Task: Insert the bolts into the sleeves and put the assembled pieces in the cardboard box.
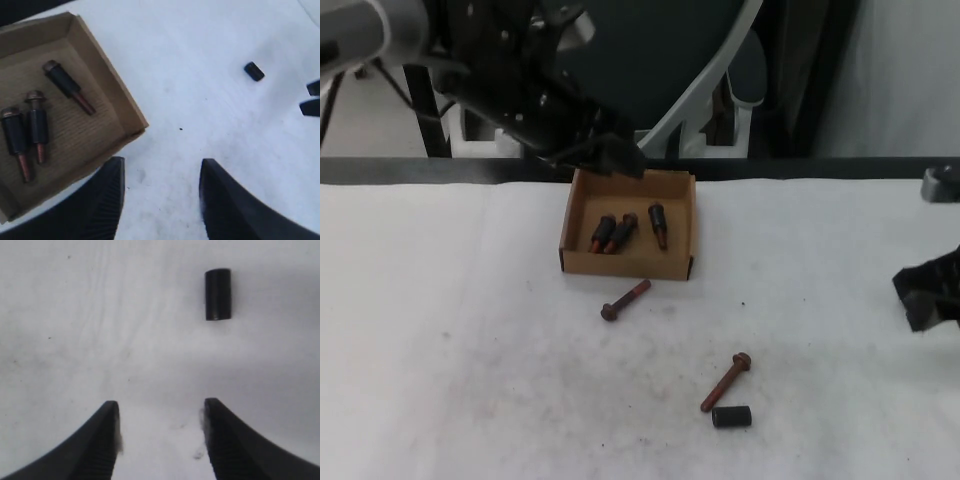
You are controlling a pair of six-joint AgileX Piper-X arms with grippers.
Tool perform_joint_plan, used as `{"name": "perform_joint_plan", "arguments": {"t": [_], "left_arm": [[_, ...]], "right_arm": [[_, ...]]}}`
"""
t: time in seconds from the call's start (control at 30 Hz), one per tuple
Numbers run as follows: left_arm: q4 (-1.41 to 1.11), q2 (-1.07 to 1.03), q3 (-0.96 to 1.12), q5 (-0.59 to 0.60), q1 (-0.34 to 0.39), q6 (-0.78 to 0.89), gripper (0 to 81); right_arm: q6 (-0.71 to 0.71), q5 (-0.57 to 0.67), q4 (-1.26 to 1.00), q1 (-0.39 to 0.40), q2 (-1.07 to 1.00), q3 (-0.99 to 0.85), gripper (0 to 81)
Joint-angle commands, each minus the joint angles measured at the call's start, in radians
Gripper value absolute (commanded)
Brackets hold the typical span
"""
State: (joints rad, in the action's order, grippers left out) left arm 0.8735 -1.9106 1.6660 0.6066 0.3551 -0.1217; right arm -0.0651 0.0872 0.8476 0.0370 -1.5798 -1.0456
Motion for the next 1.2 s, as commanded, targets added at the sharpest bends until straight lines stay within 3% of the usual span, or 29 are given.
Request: {"name": "perform_joint_plan", "arguments": {"t": [0.0,0.33,0.6,1.0,1.17], "left_arm": [[0.073,0.035,0.005,-0.009,0.038,-0.088,44.4],[0.171,0.074,-0.043,-0.009,0.197,-0.186,41.5],[0.127,0.074,-0.126,-0.012,0.273,-0.162,41.6],[0.026,0.074,-0.138,-0.012,0.296,-0.080,41.7],[0.012,0.069,-0.138,-0.066,0.296,-0.066,41.7]], "right_arm": [[-0.012,0.000,0.002,-0.018,-0.019,-0.040,48.3],[-0.075,-0.104,0.041,-0.019,-0.143,-0.141,48.3],[-0.099,-0.111,0.039,-0.020,-0.234,-0.226,48.3],[-0.099,-0.104,0.039,-0.082,-0.312,-0.286,48.3],[-0.099,-0.062,0.028,-0.090,-0.335,-0.286,48.3]]}}
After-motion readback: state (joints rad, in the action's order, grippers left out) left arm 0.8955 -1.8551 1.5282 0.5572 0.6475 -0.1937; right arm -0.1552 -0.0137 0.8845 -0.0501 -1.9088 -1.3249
